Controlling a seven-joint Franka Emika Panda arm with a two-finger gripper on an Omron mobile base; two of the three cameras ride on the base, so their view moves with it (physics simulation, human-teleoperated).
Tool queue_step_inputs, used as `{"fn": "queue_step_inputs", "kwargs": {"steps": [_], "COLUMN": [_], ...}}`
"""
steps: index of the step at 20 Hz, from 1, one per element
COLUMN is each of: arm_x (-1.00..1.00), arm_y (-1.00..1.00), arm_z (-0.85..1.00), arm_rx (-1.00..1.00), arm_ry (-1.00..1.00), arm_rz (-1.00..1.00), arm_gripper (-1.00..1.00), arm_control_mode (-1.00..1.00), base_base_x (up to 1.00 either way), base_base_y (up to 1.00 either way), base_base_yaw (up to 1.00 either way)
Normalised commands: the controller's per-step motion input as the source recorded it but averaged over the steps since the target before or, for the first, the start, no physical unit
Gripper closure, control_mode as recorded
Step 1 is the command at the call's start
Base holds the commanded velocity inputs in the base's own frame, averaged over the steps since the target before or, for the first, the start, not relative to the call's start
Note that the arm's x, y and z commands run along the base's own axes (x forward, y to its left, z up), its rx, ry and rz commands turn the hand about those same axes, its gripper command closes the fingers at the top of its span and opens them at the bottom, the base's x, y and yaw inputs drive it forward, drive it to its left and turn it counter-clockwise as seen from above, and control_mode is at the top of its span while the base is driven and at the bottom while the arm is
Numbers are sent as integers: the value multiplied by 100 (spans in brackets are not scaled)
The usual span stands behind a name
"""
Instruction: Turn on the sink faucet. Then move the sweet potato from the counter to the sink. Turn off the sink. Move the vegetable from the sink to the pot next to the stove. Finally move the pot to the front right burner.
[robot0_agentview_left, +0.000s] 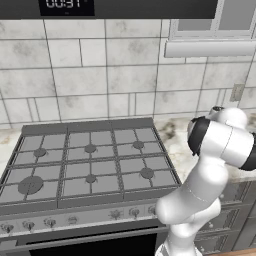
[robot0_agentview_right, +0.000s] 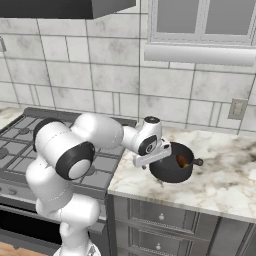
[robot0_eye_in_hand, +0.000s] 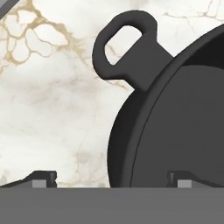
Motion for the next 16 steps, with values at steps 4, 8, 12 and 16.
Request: {"fn": "queue_step_inputs", "kwargs": {"steps": [4, 8, 12, 16], "arm_x": [1, 0, 0, 0], "arm_y": [0, 0, 0, 0], "arm_z": [-13, -14, -7, 0], "arm_rx": [0, 0, 0, 0], "arm_ry": [0, 0, 0, 0], "arm_rz": [3, 3, 1, 0], "arm_gripper": [-100, -100, 100, 100], "arm_control_mode": [-100, -100, -100, -100], "base_base_x": [0, 0, 0, 0], "base_base_y": [0, 0, 0, 0], "base_base_yaw": [0, 0, 0, 0]}}
